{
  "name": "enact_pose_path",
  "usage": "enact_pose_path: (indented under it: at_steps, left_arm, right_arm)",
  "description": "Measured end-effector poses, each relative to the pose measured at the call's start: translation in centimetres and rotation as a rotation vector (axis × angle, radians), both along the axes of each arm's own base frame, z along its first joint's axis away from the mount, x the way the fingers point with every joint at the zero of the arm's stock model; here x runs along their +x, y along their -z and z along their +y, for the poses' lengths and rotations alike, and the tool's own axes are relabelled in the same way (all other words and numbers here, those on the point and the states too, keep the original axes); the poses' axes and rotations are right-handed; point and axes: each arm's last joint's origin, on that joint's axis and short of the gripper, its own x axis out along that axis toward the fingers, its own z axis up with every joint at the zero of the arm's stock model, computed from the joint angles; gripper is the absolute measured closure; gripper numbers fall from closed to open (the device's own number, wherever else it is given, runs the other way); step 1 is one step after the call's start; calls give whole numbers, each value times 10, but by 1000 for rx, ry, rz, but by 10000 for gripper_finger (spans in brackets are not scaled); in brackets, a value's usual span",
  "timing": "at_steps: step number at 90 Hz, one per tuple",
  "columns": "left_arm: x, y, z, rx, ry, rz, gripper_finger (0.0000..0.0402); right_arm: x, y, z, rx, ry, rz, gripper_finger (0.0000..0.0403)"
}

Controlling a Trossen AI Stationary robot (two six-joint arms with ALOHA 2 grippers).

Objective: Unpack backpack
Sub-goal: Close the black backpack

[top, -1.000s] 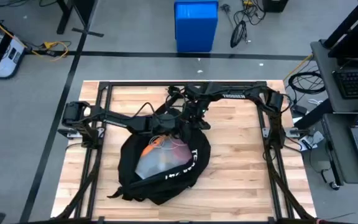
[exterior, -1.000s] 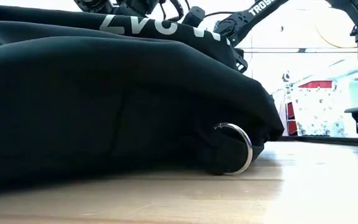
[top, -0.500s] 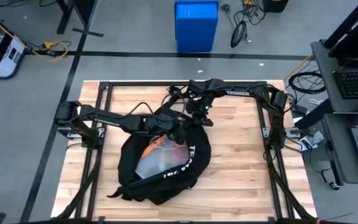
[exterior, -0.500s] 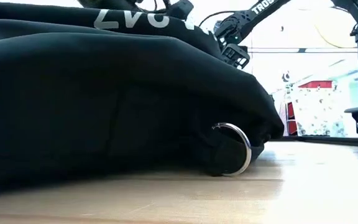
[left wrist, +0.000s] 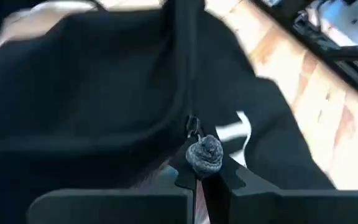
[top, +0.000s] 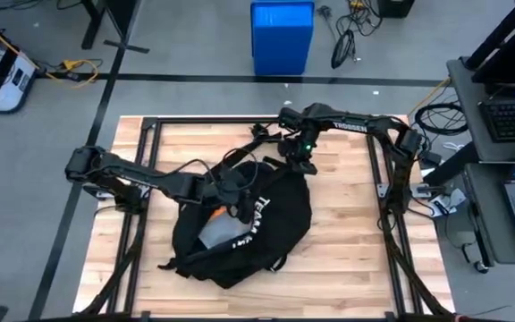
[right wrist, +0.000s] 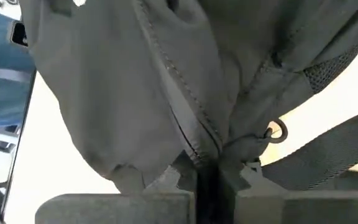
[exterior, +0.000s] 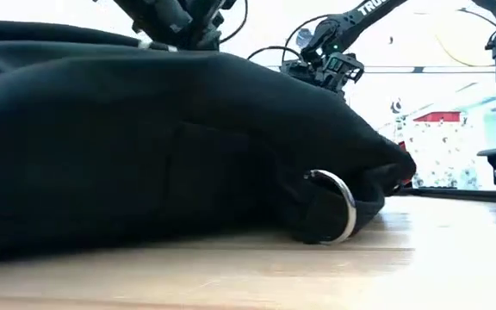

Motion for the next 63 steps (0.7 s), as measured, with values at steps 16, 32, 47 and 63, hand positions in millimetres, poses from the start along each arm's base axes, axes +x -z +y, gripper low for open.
enact_pose_path:
  at_steps: [16, 32, 47, 63]
  left_arm:
    - [-18, -5, -7, -1, 1, 78, 401]
    - [-41, -18, -14, -15, -29, 108, 401]
    - [-69, -34, -22, -7, -8, 127, 401]
    - [-96, -44, -33, -37, 6, 155, 401]
  right_arm:
    - [-14, -10, -4, 13, 41, 51, 403]
    - [-28, -22, -7, -7, 81, 82, 403]
    - [-43, -33, -15, -5, 143, 102, 403]
    - [-60, -43, -21, 17, 222, 148, 403]
